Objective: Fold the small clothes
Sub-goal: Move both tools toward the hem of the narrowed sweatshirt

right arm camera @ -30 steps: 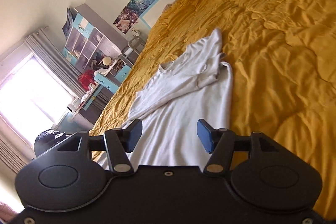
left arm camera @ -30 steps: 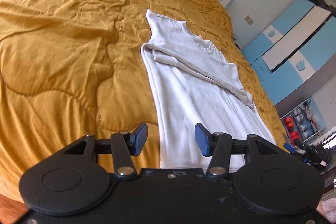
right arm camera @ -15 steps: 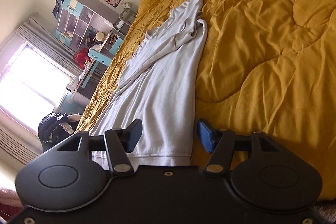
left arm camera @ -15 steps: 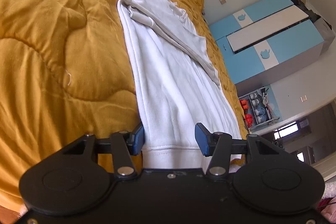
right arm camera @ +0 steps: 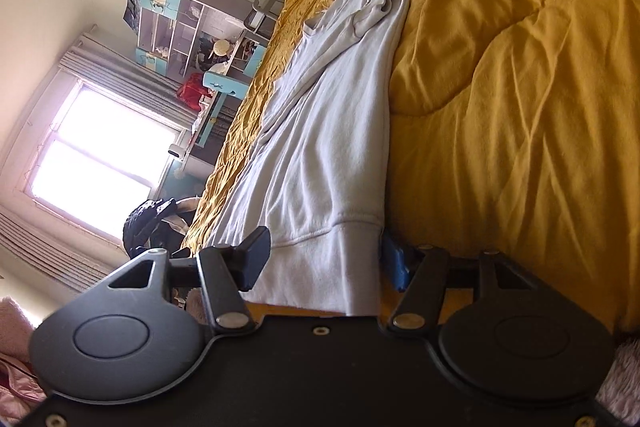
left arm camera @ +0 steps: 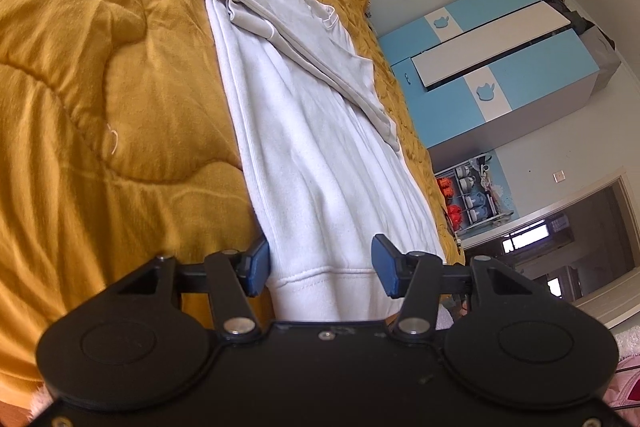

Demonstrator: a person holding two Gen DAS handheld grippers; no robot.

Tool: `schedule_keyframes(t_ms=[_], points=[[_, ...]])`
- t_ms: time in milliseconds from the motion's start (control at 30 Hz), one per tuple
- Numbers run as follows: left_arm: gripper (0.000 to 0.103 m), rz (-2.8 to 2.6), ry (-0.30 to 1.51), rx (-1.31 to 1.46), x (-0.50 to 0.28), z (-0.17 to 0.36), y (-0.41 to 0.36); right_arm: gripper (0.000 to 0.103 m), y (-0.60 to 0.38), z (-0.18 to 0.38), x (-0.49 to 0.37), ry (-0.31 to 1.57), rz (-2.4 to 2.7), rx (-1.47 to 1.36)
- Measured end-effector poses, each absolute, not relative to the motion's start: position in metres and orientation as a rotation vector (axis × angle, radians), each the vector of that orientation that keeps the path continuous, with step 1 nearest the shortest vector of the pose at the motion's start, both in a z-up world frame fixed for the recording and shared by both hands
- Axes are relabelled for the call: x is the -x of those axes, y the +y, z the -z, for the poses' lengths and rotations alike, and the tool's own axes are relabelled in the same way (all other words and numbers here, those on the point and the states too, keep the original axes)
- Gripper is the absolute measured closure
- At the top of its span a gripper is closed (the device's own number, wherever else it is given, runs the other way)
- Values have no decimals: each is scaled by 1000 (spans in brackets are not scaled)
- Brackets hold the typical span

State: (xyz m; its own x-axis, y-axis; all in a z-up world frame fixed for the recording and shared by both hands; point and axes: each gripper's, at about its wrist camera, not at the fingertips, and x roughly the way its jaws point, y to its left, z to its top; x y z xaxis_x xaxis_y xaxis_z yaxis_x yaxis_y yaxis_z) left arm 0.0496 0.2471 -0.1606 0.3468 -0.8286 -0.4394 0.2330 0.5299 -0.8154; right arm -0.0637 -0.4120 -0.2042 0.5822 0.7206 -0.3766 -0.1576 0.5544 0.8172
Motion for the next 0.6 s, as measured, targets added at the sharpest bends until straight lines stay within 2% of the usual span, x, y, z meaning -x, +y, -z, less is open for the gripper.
schedule_keyframes(t_ms=[300,600], points=[[50,761,1085,710,-54,166,247,43,-411,208,61,802,-582,-849],[53,795,1091,823,-49,177,253,39,-408,204,54,810,-582,-832]])
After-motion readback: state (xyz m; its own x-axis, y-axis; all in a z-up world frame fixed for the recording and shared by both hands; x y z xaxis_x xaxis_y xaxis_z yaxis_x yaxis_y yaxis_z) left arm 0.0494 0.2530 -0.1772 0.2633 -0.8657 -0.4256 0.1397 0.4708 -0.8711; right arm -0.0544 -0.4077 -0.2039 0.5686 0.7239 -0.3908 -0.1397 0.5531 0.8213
